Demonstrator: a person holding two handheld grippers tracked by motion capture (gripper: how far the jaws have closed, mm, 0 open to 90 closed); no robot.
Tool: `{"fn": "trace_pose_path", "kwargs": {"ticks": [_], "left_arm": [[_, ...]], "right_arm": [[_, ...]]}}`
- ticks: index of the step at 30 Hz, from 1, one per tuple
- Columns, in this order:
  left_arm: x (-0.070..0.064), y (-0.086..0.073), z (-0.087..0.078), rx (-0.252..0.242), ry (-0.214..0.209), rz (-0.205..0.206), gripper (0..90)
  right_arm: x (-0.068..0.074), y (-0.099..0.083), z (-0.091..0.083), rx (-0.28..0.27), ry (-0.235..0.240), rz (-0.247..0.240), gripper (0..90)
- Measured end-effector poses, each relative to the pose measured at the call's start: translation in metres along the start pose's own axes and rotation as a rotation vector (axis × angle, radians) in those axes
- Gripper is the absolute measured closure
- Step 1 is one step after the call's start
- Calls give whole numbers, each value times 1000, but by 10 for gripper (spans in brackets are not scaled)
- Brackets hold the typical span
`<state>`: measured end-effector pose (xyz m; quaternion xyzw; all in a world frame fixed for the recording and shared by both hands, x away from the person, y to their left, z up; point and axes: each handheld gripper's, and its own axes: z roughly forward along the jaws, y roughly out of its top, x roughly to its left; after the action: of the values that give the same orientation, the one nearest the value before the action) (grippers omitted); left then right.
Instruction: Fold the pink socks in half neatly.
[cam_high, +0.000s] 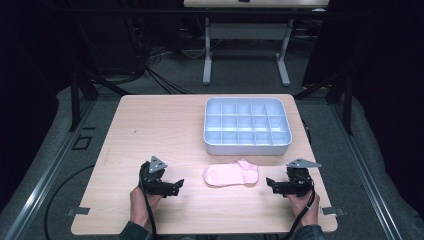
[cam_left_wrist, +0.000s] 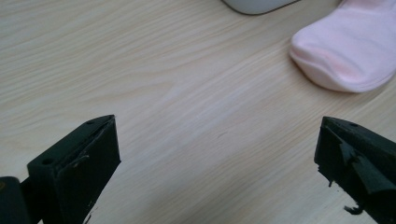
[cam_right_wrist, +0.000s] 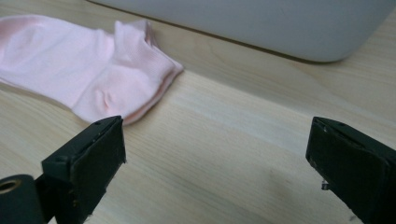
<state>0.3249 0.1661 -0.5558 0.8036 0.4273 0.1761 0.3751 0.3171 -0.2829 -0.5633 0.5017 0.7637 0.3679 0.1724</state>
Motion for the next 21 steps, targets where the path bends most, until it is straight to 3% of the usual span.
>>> {"fn": "trace_pose_path", "kwargs": {"ticks": [12, 19, 21], "left_arm": [[-28, 25, 21, 11, -51, 74, 5], [-44, 37, 36, 23, -85, 119, 109], [-52, 41, 42, 34, -92, 150, 160]], "right_arm": [[19, 23, 6, 12, 47, -21, 58], [24, 31, 17, 31, 73, -20, 145], [26, 33, 21, 44, 65, -10, 179]]}}
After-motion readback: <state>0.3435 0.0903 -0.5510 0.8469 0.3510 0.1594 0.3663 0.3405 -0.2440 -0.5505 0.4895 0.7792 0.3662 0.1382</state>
